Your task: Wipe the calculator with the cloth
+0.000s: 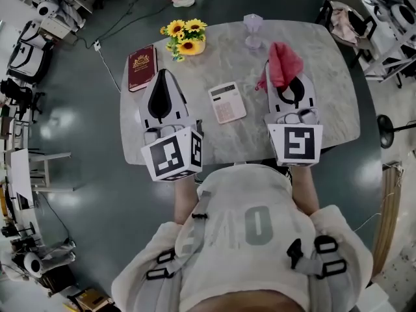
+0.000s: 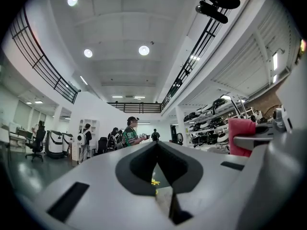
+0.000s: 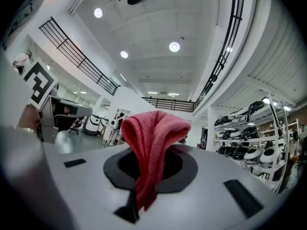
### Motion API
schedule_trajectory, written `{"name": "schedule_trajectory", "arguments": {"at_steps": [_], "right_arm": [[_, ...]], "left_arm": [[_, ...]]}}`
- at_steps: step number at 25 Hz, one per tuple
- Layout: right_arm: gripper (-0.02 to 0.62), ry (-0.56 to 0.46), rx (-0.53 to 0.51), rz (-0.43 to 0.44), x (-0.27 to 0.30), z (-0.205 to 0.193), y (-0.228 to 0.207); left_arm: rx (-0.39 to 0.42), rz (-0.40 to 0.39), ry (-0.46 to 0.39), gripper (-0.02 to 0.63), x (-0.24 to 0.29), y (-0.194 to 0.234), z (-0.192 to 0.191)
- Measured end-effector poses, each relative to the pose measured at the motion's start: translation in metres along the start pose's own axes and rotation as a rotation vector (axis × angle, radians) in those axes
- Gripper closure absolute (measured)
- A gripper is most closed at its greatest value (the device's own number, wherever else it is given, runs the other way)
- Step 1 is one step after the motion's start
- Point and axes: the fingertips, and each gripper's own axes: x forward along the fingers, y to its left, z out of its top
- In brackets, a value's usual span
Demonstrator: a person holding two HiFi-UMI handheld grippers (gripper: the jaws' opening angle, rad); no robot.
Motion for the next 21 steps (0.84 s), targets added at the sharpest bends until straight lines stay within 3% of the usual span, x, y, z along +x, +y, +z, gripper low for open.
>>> {"name": "schedule_trajectory", "arguments": {"at_steps": [21], "right_arm": [[0.543,0.06,0.075,0.028,0.003,-0.014,0.0]], "left_arm": [[-0.007,0.023,-0.021,0.586,-0.007,0.012,0.01]]}}
